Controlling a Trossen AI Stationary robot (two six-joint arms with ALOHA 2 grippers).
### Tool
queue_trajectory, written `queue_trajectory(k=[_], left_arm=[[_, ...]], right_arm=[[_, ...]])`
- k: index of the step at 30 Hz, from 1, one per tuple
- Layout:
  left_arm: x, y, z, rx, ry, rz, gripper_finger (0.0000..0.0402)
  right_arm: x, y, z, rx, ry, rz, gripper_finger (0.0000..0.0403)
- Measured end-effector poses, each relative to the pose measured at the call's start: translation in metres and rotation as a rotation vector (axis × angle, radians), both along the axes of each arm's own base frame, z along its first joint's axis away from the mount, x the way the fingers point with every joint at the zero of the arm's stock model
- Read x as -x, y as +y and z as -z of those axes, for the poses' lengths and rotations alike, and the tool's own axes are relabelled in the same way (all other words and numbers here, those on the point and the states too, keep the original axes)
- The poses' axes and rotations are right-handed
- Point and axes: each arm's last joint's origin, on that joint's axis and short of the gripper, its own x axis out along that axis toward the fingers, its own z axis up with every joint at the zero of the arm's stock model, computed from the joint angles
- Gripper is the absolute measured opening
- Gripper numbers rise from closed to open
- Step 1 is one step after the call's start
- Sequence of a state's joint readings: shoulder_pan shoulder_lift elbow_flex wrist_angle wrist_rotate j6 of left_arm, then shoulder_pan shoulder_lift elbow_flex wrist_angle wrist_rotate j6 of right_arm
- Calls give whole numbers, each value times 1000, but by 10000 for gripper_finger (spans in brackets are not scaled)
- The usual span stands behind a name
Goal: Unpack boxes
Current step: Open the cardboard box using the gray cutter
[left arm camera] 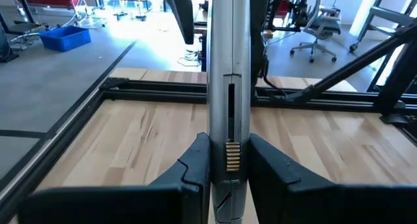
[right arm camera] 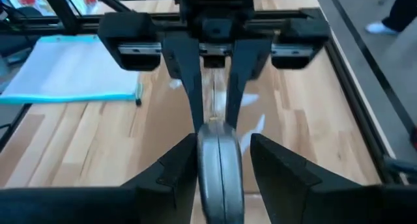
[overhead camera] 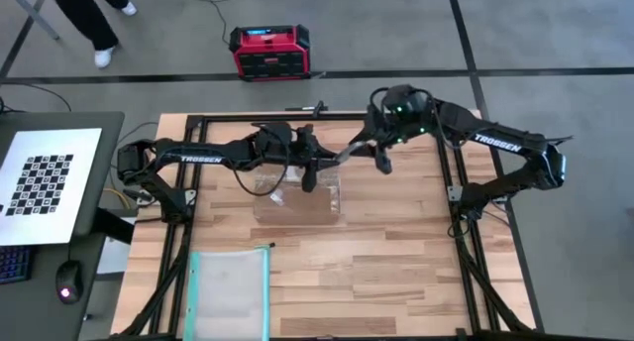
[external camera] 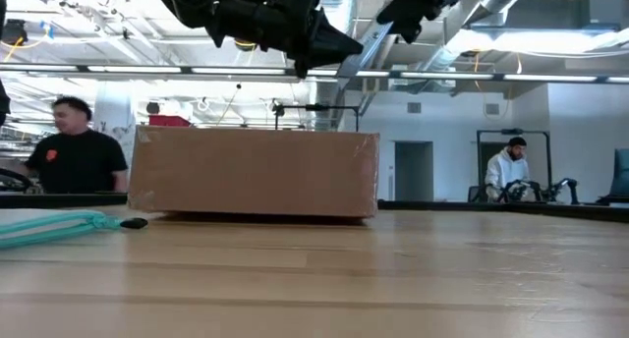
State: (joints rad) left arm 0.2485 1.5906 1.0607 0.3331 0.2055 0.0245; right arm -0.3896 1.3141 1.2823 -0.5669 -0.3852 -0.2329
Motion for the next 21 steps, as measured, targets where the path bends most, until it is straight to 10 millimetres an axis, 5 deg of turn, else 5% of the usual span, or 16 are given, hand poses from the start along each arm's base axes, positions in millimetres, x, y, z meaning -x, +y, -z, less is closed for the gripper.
queue_trajectory(k=[8, 21], left_arm=[[0, 0, -2, 14, -19, 7, 53], [0, 0, -3, 7, -16, 8, 53]], right_arm=[[-19, 7, 6, 9, -29, -56, 132], [-17, 8, 10, -9, 20, -59, 132]])
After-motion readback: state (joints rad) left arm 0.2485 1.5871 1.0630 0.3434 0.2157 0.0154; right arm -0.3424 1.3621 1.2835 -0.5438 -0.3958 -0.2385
